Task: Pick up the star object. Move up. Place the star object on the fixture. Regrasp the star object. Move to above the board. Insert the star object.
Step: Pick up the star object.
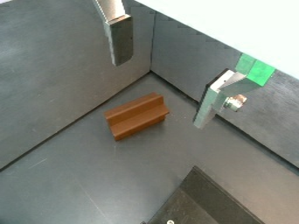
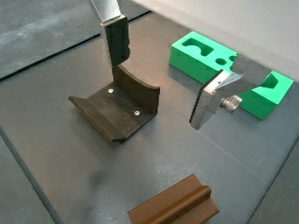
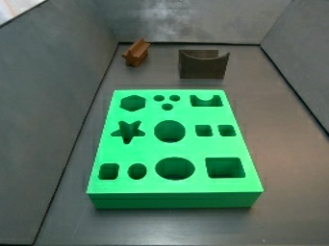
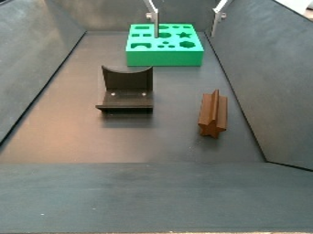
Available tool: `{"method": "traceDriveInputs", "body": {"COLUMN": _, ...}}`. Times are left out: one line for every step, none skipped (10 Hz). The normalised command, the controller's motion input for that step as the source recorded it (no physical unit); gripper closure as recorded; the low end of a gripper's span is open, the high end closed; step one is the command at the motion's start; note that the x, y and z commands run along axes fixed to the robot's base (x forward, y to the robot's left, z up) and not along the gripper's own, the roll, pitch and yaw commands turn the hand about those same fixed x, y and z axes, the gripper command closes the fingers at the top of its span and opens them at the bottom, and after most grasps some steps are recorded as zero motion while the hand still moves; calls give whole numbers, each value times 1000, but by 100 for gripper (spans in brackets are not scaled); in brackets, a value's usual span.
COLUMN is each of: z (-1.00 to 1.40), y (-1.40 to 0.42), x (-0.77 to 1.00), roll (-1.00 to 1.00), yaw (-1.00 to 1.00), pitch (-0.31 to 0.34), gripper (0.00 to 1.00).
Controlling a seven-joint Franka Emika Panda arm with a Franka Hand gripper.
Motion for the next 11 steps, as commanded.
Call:
{"method": "traceDriveInputs", "body": {"z": -171, "y": 137, "x": -366, "roll": 0, "yaw": -77, "pitch": -74, "gripper": 0}}
{"method": "traceDriveInputs", "body": {"z": -537, "y": 257, "x": -743, "roll": 0, "yaw": -171, "pitch": -347, "gripper": 0}}
{"method": "traceDriveInputs", "body": {"z": -511, "y": 271, "x": -723, "roll": 0, "yaw": -197, "pitch": -349, "gripper": 0}}
{"method": "traceDriveInputs", "body": {"z": -529, "y": 257, "x": -691, "roll": 0, "yaw": -249, "pitch": -331, "gripper": 0}}
{"method": "traceDriveInputs", "body": {"z": -546, "y": 203, "x": -677, "roll": 7, "yaw": -283, "pitch": -317, "gripper": 0}}
{"method": "traceDriveInputs", "body": {"z": -551, "y": 111, "x": -680, "roll": 37, "yaw": -280, "pitch": -320, "gripper": 0}}
{"method": "traceDriveInputs", "body": {"z": -454, "y": 0, "x": -591, "roll": 63, "yaw": -260, "pitch": -376, "gripper": 0}}
{"method": "traceDriveInputs", "body": {"z": -363, "y": 0, "x": -251, "roll": 124, "yaw": -54, "pitch": -411, "gripper": 0}}
{"method": "traceDriveInputs", "body": {"z": -409, "y": -23, "x": -83, "roll": 139, "yaw": -66, "pitch": -381, "gripper": 0}}
{"method": "traceDriveInputs", "body": {"z": -477, "y": -31, "x": 0, "roll": 130, "yaw": -40, "pitch": -347, "gripper": 0}}
{"method": "traceDriveInputs", "body": {"z": -491, "y": -34, "x": 0, "roll": 129, "yaw": -43, "pitch": -340, "gripper": 0}}
